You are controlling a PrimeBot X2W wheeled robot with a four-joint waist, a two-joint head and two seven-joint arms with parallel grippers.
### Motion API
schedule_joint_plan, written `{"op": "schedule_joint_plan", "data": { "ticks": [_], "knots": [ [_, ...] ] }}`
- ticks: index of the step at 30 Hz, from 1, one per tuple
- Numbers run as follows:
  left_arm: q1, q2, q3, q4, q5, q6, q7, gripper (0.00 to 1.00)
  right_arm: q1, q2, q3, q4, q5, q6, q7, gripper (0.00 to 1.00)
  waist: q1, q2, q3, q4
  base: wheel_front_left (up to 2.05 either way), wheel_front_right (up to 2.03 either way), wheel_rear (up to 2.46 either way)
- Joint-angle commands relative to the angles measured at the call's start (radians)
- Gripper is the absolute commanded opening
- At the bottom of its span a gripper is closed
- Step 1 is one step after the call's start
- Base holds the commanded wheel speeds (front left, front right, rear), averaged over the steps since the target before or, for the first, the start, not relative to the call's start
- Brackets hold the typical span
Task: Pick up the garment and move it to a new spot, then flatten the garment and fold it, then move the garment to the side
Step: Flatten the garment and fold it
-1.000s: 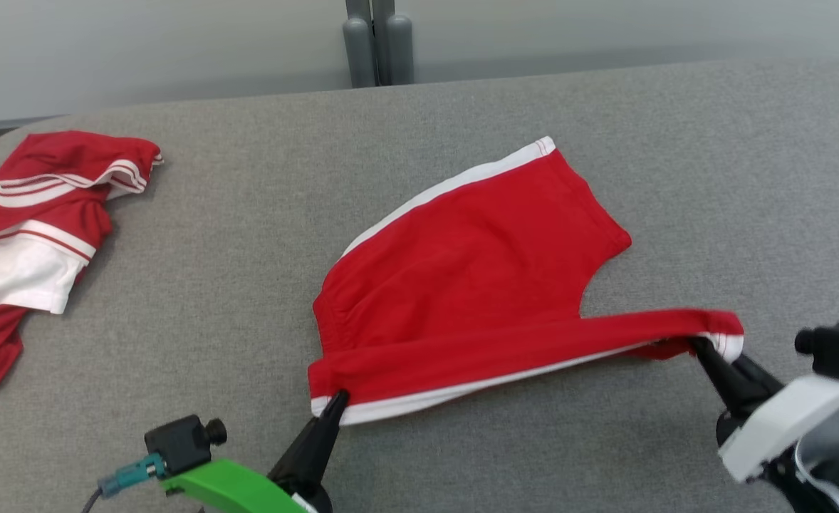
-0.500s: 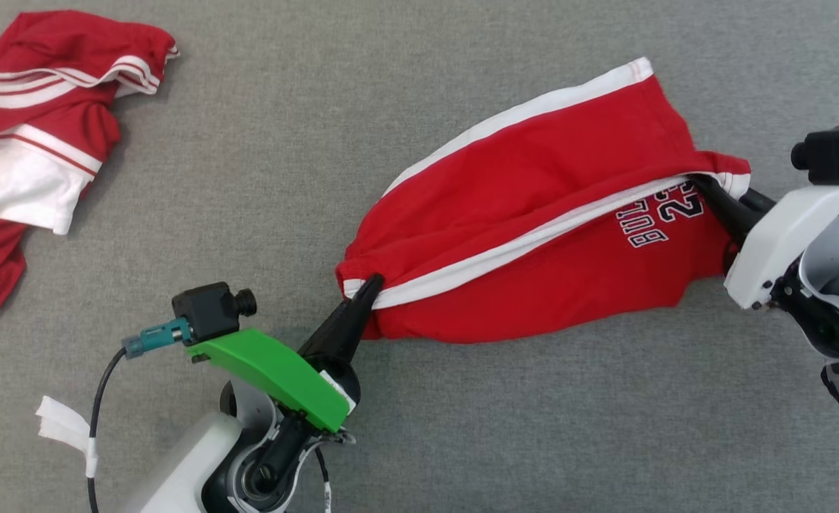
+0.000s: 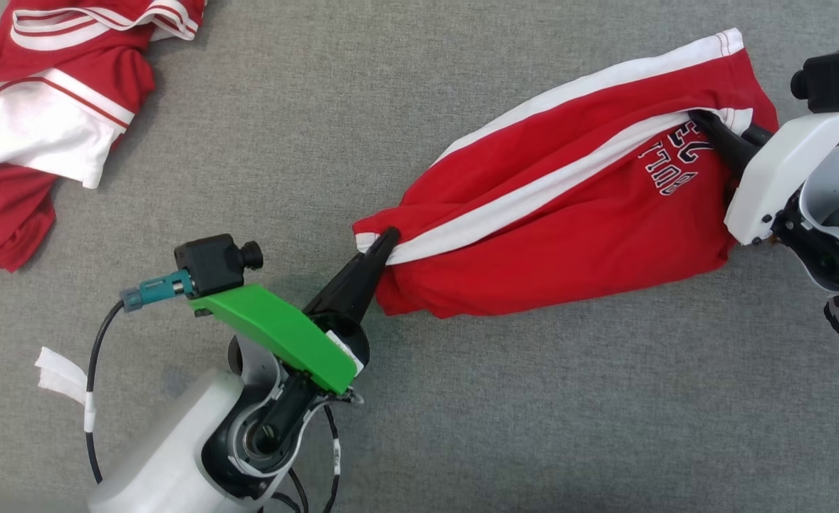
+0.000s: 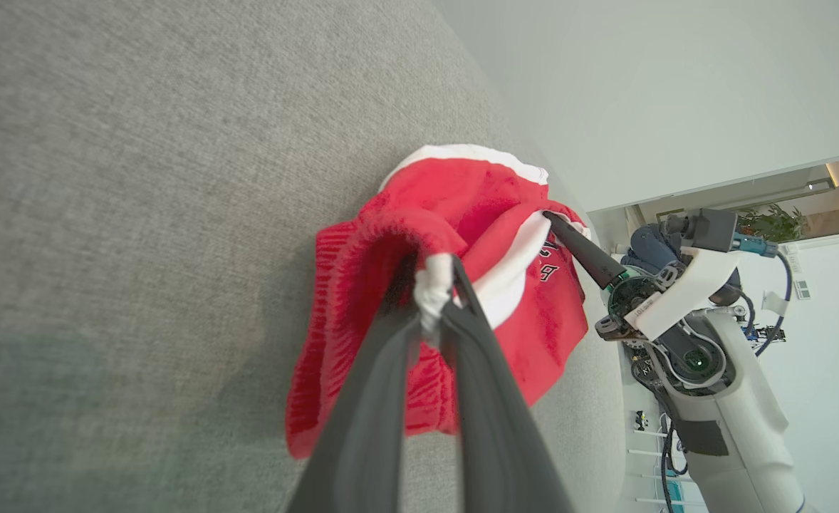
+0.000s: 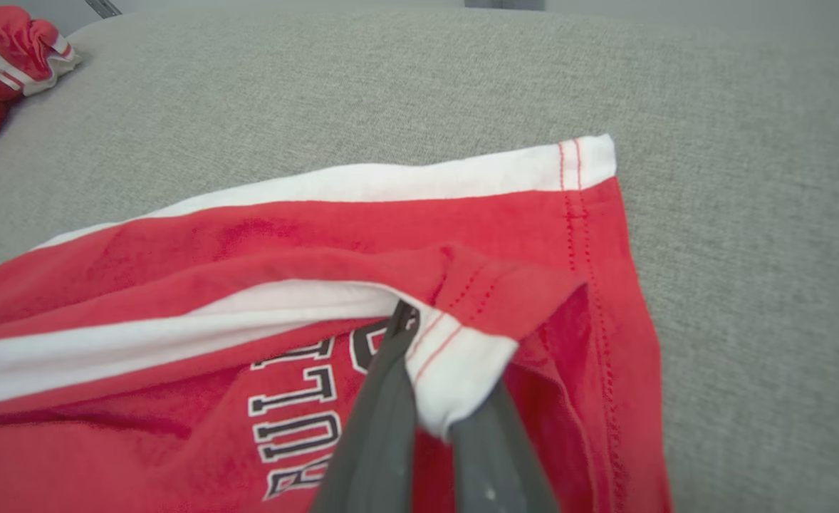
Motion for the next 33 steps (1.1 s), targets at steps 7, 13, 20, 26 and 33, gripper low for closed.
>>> {"op": "schedule_joint_plan", "data": {
  "ticks": [7,13,20,26,33],
  "knots": [
    [-0.05,-0.017,0.021,0.04,0.027,0.025,-0.03,1.0,-0.083,-0.001,-0.008,0.058,-0.044,-0.001,-0.081,0.76,0.0,0.0,0.016,0.001,0.0,0.0,0.0],
    [-0.049,-0.019,0.029,0.074,0.057,0.049,-0.066,1.0,-0.118,0.033,-0.016,0.12,-0.096,-0.001,-0.155,1.0,0.0,0.0,0.015,-0.004,0.0,0.0,0.0],
    [0.003,0.044,0.02,0.061,0.192,0.101,-0.181,1.0,-0.088,0.04,-0.016,0.135,-0.127,-0.001,-0.217,1.0,0.0,0.0,-0.011,-0.019,0.0,0.0,0.0],
    [0.135,0.059,0.117,-0.007,0.427,0.205,-0.264,1.0,-0.029,0.003,-0.01,0.13,-0.194,-0.001,-0.094,1.0,0.0,0.0,-0.051,-0.029,0.0,0.0,0.0],
    [0.303,-0.059,0.284,-0.047,0.697,0.171,-0.264,1.0,-0.035,0.017,-0.064,0.1,-0.251,-0.001,0.059,1.0,0.0,0.0,-0.041,0.005,0.0,0.0,0.0]
  ]
}}
